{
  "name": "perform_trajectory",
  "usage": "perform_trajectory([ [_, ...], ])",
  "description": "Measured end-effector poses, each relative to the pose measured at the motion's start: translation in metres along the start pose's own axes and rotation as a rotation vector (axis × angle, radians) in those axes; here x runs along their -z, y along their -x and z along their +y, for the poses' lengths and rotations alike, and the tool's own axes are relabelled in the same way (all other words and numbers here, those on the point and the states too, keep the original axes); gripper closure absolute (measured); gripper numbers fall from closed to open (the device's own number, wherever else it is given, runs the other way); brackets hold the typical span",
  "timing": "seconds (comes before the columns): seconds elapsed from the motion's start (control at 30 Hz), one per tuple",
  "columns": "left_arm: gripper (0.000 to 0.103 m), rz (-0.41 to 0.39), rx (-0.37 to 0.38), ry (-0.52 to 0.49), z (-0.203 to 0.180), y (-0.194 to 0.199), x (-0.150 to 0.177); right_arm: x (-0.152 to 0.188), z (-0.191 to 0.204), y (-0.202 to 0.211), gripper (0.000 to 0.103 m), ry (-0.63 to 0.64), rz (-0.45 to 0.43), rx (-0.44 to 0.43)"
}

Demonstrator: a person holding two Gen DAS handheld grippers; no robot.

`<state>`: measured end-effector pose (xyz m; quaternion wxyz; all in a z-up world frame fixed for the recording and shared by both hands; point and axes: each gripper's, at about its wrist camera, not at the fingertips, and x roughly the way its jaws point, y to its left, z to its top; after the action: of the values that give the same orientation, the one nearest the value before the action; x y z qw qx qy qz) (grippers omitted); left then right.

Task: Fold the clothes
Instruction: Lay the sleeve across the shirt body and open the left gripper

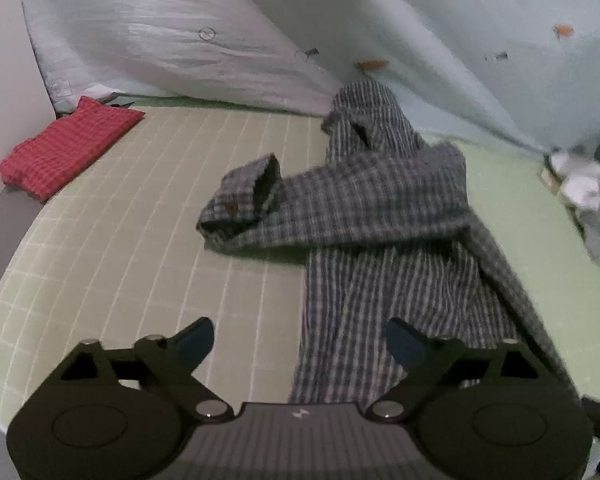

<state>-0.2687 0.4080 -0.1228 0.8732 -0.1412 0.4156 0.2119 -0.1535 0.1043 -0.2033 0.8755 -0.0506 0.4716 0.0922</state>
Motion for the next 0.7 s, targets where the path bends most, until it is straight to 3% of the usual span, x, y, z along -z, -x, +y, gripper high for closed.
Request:
perform_trajectory([
  [0.13, 0.008, 0.033, -0.054, -0.054, -0.014, 0.002, 0.013, 0.003, -0.01, -0.002, 0.069, -0.011, 0.009, -0.037],
  [0.2, 0.008, 0.038, -0.057, -0.067, -0.016, 0.003, 0.015, 0.004, -0.013, 0.0, 0.091, -0.02, 0.008, -0.057],
  [0.27, 0.008, 0.041, -0.059, -0.075, -0.017, 0.004, 0.016, 0.004, -0.014, 0.005, 0.098, -0.014, -0.008, -0.074],
  [0.7, 0.008, 0.11, 0.002, -0.178, -0.011, -0.007, 0.025, 0.008, 0.038, 0.037, 0.101, 0.034, -0.036, -0.279],
])
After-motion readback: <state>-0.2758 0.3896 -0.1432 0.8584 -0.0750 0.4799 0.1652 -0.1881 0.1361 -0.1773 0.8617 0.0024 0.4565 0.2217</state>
